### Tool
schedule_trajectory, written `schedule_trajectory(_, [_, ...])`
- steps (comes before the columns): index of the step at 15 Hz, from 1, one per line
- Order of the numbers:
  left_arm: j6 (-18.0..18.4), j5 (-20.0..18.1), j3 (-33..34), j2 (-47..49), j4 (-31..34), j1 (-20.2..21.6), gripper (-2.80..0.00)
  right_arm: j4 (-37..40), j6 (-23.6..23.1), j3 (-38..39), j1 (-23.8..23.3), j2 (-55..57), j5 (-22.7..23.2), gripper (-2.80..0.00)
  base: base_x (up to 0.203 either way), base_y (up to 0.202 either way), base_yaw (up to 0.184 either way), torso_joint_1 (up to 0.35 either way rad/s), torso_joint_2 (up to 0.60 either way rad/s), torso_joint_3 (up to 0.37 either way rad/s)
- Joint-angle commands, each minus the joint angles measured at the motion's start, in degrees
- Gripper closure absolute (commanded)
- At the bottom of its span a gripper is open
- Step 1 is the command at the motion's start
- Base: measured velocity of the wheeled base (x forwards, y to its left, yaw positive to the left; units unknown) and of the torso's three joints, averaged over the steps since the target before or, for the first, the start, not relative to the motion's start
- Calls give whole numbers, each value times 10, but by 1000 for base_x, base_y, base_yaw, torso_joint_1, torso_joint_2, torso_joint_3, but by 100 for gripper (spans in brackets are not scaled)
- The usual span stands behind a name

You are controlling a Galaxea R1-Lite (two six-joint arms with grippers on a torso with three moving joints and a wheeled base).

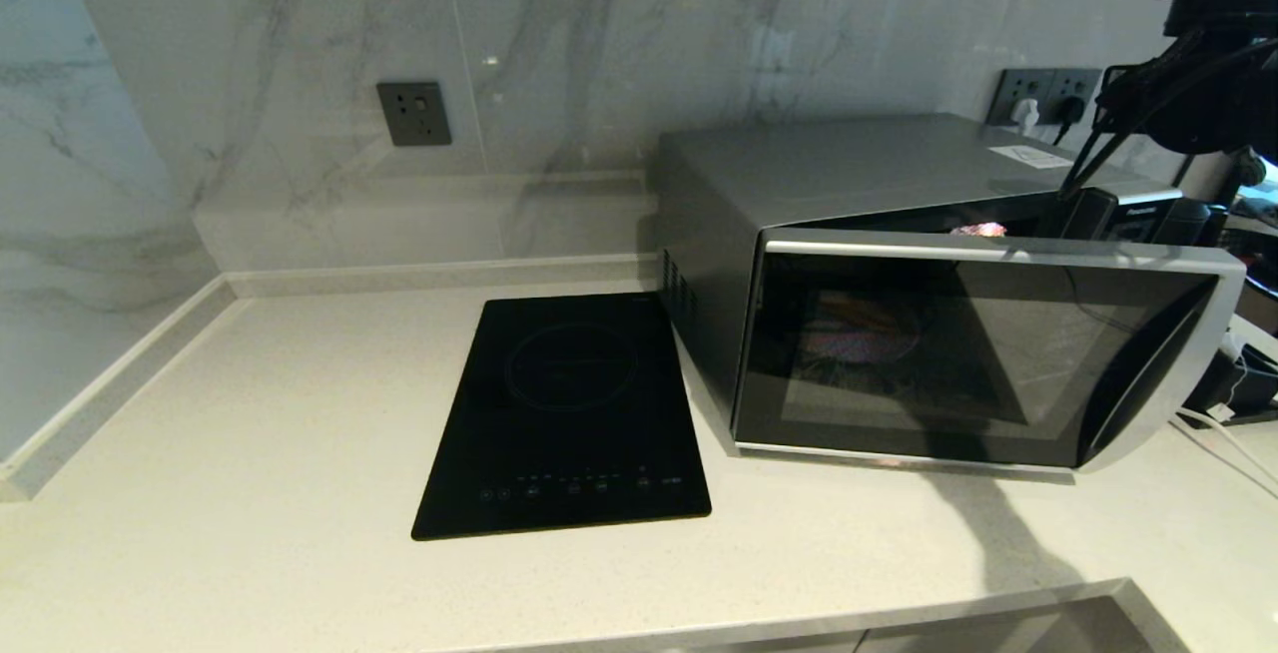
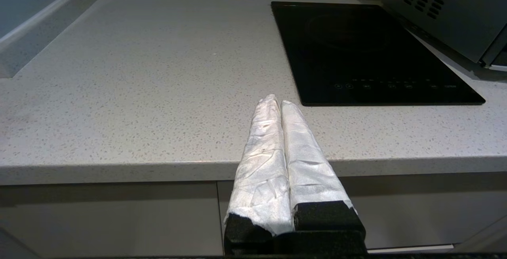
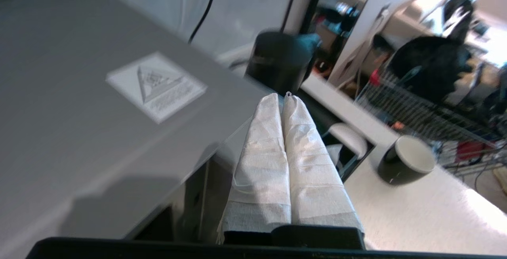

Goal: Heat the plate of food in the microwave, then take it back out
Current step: Open the microwave oven

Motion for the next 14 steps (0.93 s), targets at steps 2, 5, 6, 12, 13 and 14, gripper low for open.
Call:
schedule_trajectory(2, [0, 0, 0, 0, 0, 0, 0, 108, 69, -33, -1, 10, 23, 0, 0, 0, 0, 0, 0, 0])
schedule_trajectory(5, [0, 0, 0, 0, 0, 0, 0, 227, 160, -64, -14, 11, 91, 0, 0, 0, 0, 0, 0, 0])
schedule_trajectory(6, [0, 0, 0, 0, 0, 0, 0, 243, 178, -64, -26, 12, 106, 0, 0, 0, 0, 0, 0, 0])
schedule_trajectory(12, [-1, 0, 0, 0, 0, 0, 0, 327, 241, -63, -59, 0, 187, 0, 0, 0, 0, 0, 0, 0])
schedule_trajectory(13, [0, 0, 0, 0, 0, 0, 0, 343, 248, -63, -59, -6, 193, 0, 0, 0, 0, 0, 0, 0])
schedule_trajectory(14, [0, 0, 0, 0, 0, 0, 0, 360, 254, -63, -58, -15, 202, 0, 0, 0, 0, 0, 0, 0])
